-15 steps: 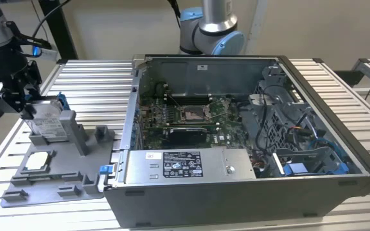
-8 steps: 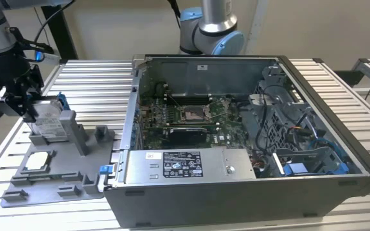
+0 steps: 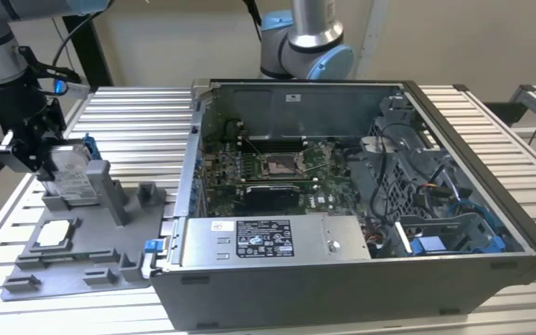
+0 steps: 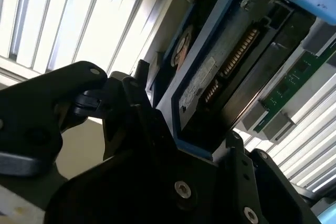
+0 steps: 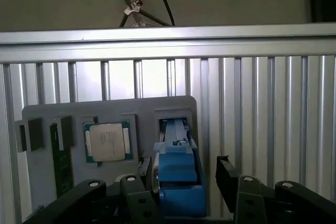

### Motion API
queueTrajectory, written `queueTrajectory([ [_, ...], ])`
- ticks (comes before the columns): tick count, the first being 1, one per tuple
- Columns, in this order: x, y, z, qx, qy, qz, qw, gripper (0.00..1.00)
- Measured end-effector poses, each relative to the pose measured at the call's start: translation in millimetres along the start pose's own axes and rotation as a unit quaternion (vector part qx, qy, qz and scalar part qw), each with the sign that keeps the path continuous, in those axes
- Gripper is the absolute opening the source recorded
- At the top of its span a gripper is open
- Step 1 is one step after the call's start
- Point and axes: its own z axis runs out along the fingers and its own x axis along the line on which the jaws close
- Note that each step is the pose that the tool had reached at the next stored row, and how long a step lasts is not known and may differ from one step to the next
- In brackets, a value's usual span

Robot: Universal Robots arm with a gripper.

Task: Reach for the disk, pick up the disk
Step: 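Pick up the disk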

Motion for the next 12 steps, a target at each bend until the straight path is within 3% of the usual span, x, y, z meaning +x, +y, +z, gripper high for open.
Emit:
queueTrajectory([
  [12,0.0,0.0,1.2,0.0,0.0,0.0,1.0,1.0],
])
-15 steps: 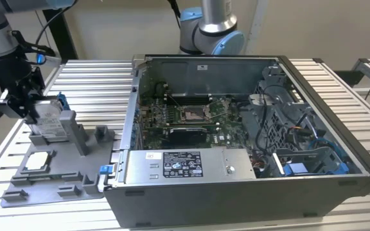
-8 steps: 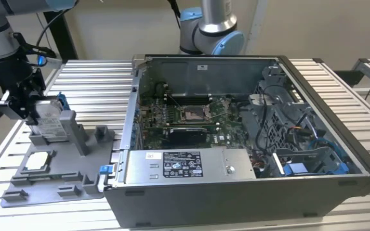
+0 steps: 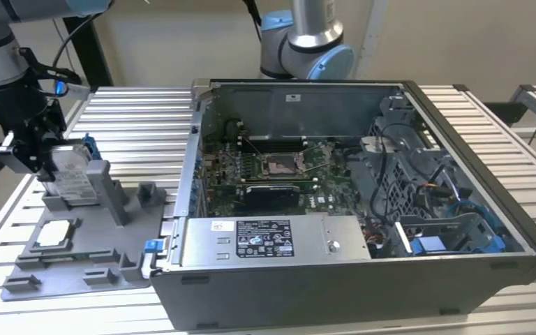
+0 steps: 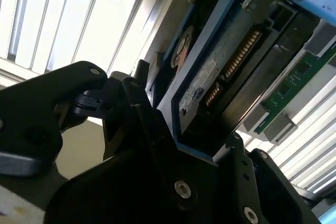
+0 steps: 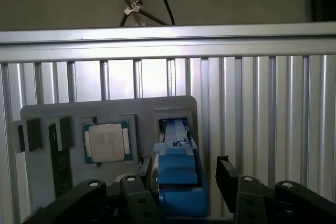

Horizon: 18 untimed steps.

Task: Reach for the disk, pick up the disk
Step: 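Pick up the disk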

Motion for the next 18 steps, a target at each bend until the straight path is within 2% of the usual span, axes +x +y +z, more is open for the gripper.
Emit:
queueTrajectory([
  [3,0.0,0.0,0.1,0.0,0.0,0.0,1.0,1.0],
  [4,0.0,0.0,0.1,0.0,0.0,0.0,1.0,0.0],
  [18,0.0,0.0,1.8,0.0,0.0,0.0,1.0,0.0],
])
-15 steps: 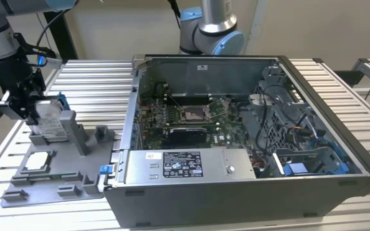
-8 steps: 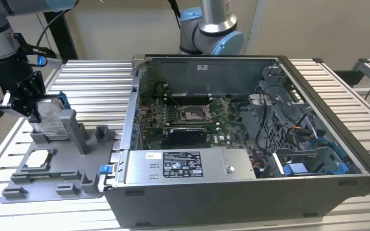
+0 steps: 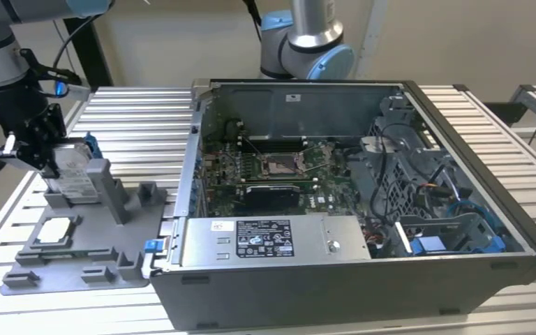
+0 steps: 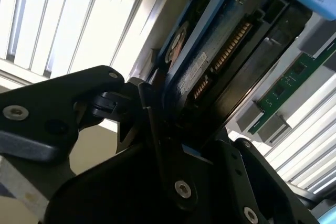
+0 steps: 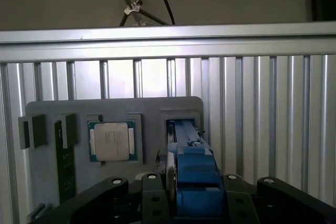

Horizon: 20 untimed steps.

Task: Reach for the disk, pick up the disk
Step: 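Pick up the disk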

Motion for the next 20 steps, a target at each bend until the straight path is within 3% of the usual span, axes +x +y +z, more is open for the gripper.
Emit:
queueTrajectory([
  [10,0.0,0.0,-1.1,0.0003,-0.0002,0.0,1.0,0.0],
  [20,-0.1,0.2,-15.5,0.0001,0.0,0.0,1.0,0.0],
])
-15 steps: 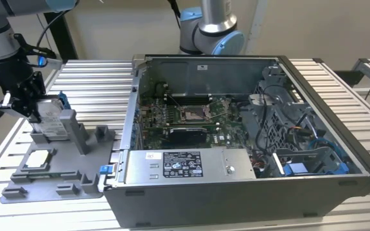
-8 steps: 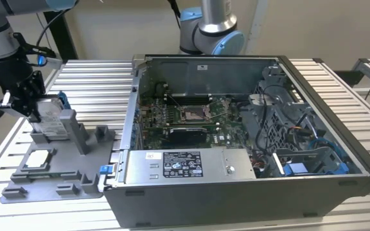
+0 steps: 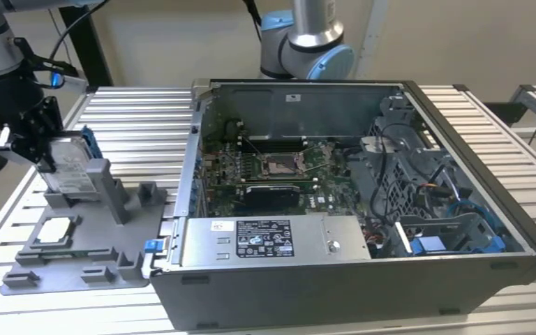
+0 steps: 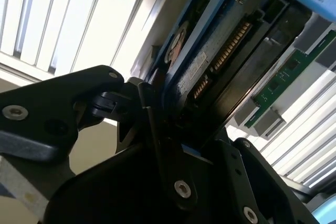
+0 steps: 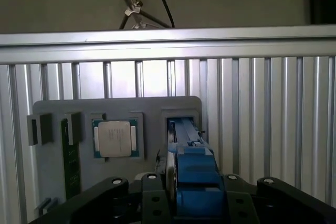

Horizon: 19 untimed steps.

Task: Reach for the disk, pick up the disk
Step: 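Pick up the disk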

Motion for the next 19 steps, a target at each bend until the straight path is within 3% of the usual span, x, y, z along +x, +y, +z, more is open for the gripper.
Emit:
queueTrajectory([
  [19,-0.1,0.3,-31.6,0.0,0.0,0.0,1.0,0.0],
])
